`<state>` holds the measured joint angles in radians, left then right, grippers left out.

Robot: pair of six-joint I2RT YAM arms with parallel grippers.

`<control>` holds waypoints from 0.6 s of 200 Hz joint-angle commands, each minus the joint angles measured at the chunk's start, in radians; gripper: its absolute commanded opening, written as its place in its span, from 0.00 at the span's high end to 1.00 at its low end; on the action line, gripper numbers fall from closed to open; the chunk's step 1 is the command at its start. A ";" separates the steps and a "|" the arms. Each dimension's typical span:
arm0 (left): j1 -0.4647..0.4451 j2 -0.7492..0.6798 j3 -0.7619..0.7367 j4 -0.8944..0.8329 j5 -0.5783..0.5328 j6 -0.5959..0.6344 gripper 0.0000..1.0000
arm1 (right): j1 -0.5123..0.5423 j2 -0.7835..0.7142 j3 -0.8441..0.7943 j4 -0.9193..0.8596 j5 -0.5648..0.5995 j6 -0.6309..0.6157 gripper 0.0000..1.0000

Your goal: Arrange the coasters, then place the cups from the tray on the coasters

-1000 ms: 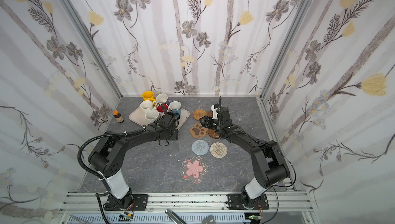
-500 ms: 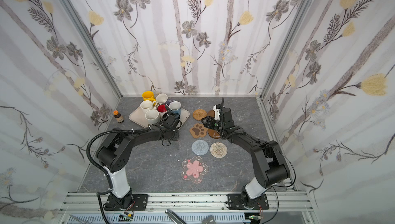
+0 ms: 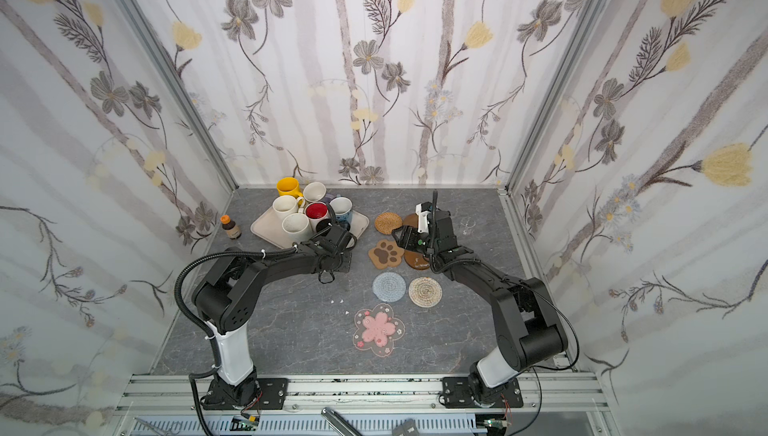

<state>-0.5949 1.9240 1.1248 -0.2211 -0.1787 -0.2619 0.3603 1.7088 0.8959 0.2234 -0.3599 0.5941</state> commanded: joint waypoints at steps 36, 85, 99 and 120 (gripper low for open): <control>0.000 -0.005 -0.058 -0.179 0.020 -0.070 1.00 | -0.002 -0.019 -0.006 0.033 -0.008 0.000 0.35; -0.013 -0.068 -0.117 -0.185 0.059 -0.086 1.00 | -0.001 -0.015 -0.008 0.037 -0.016 0.005 0.35; -0.024 -0.089 -0.138 -0.185 0.071 -0.094 1.00 | -0.003 -0.015 -0.011 0.039 -0.016 0.007 0.35; -0.046 -0.124 -0.169 -0.185 0.076 -0.104 1.00 | -0.002 -0.016 -0.012 0.041 -0.021 0.010 0.35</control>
<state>-0.6209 1.8183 0.9928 -0.1680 -0.1669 -0.2508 0.3588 1.6955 0.8864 0.2245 -0.3611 0.5968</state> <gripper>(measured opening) 0.076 0.648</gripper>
